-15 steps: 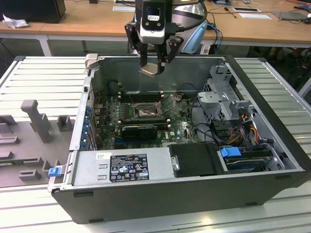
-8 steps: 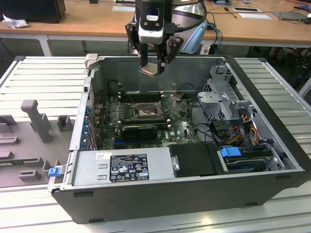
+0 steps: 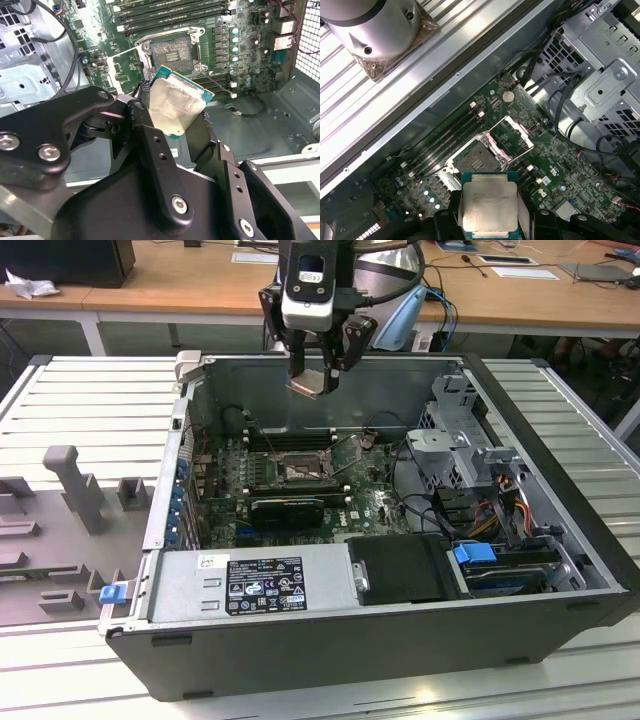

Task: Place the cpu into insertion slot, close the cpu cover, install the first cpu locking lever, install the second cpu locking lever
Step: 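Place the cpu into insertion slot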

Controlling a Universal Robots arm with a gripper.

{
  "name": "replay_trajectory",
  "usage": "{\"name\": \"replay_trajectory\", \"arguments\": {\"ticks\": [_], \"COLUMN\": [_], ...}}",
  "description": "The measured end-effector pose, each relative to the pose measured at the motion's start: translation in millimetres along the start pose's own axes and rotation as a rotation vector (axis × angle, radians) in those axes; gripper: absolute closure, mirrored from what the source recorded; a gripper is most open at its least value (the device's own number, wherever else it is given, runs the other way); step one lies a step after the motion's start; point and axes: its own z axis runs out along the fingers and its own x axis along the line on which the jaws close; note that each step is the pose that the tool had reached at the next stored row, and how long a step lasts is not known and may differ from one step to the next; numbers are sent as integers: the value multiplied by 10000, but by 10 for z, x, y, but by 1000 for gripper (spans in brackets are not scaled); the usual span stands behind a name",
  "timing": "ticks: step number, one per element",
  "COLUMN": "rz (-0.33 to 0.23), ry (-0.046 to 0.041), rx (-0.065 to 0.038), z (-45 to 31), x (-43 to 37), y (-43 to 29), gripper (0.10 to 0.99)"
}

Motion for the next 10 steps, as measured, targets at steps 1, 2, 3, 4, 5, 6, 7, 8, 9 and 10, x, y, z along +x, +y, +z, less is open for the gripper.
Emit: {"name": "replay_trajectory", "arguments": {"ticks": [1, 2, 3, 4, 5, 6, 7, 8, 9, 10], "rz": [85, 145, 187, 233, 276, 331, 387, 485, 584, 736], "ry": [-7, -13, -17, -21, -25, -30, -35, -43, -52, -65], "rx": [-2, -3, -4, -5, -5, -7, -8, -11, -12, -16], "z": [1, 1, 1, 1, 1, 1, 2, 3, 3, 5], "x": [0, 0, 0, 0, 0, 0, 0, 0, 0, 0], "y": [0, 0, 0, 0, 0, 0, 0, 0, 0, 0], "gripper": [557, 557, 557, 557, 557, 557, 557, 557, 557, 557]}}
